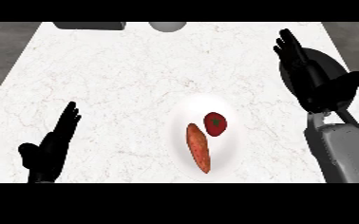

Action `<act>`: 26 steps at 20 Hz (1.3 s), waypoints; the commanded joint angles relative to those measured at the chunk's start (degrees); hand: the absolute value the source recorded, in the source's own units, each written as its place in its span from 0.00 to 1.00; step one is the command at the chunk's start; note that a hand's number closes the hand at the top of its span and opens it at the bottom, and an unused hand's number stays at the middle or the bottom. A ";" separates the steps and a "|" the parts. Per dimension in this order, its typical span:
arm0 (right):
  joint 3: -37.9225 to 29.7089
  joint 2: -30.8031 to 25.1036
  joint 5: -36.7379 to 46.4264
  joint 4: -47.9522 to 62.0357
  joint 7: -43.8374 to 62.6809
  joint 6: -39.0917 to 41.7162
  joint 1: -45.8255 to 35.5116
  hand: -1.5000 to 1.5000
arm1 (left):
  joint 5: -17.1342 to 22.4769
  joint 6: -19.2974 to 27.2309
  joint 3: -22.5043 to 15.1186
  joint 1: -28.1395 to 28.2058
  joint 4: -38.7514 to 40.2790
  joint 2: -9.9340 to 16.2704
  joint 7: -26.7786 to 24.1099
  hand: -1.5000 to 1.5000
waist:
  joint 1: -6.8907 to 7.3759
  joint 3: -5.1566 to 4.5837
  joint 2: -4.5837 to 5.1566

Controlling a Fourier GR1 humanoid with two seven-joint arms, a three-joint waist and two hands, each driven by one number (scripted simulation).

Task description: Pick the tomato from the plate and place it in the pan

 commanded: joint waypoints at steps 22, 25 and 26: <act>26.36 10.86 51.59 -18.67 -1.12 -28.06 32.49 0.00 | 4.30 6.32 0.92 -2.64 0.45 -13.04 9.32 0.50 | -0.83 1.19 0.75; 22.53 12.94 55.66 -18.82 11.60 -20.70 22.35 0.00 | 4.65 4.03 2.45 -0.66 1.18 -11.79 7.72 0.50 | -0.27 1.18 0.81; 20.80 13.78 56.98 -14.72 13.68 -19.55 18.84 0.00 | 3.73 5.02 0.57 0.29 -0.24 -12.88 8.00 0.50 | 0.03 1.19 0.85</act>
